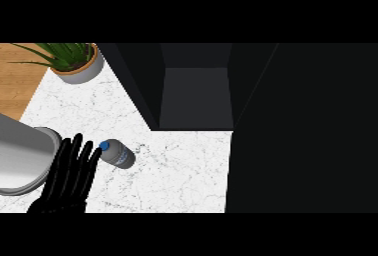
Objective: Pick up the bottled water, place it into the cabinet and close the cabinet
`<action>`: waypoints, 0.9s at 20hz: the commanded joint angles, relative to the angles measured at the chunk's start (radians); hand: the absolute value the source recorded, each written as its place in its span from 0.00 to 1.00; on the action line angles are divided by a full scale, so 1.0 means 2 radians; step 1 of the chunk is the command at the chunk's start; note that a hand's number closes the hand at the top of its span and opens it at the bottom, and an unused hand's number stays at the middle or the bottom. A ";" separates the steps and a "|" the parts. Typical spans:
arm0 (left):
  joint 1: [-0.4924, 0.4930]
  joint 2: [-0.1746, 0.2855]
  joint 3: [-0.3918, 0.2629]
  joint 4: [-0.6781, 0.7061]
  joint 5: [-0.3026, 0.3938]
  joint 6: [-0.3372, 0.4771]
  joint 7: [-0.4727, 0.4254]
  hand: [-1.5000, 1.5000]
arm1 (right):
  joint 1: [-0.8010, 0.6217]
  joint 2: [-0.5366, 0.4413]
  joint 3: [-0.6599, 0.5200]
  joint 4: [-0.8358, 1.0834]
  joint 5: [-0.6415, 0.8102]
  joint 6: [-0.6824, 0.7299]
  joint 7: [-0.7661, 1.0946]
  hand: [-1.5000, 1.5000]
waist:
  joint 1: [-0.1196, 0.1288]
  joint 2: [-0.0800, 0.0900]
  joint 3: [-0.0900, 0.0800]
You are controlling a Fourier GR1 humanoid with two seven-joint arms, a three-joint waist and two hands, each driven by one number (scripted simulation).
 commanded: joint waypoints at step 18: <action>0.078 0.036 0.095 0.053 0.088 -0.077 -0.131 0.00 | 0.052 0.017 0.023 0.037 0.038 0.039 -0.089 0.00 | 0.001 0.001 0.000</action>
